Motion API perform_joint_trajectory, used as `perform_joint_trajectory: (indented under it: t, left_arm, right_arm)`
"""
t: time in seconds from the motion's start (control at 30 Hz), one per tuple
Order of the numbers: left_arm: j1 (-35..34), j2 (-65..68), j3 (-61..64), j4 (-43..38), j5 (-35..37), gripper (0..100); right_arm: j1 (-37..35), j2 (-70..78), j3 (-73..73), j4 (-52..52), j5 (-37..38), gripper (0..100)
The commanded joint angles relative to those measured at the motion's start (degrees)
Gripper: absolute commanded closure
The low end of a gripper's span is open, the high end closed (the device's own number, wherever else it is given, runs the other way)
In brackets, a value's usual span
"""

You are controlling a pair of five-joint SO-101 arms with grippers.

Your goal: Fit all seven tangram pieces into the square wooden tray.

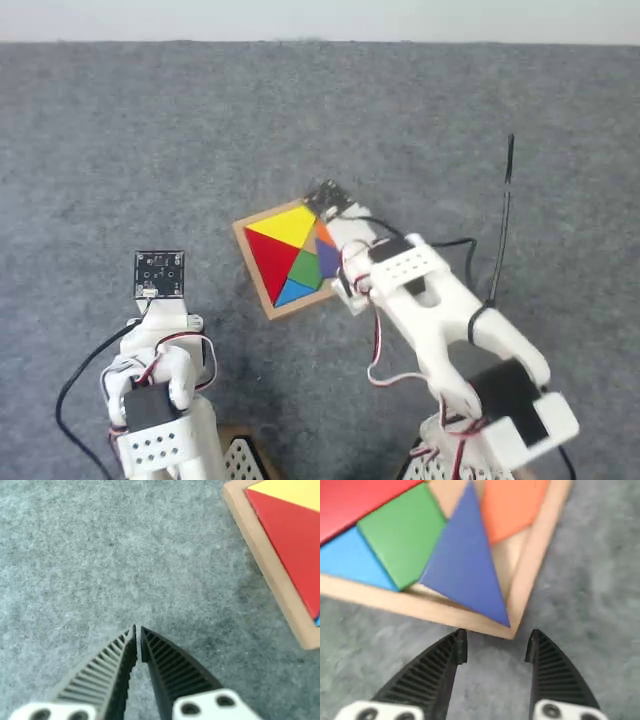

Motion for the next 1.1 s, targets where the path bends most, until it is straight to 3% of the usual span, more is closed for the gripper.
perform_joint_trajectory:
  t: [0.0,0.3,1.07]
  left_arm:
    - [-0.2,-1.1,-0.5,0.3,-0.5,98]
    - [-0.2,-1.1,-0.5,0.3,-0.5,98]
    - [-0.2,-1.1,-0.5,0.3,-0.5,98]
  right_arm:
    - [2.9,3.4,-8.5,-0.6,0.6,80.8]
    - [2.4,9.1,-16.3,7.5,0.5,80.9]
    - [2.2,5.3,-17.9,5.4,0.6,80.9]
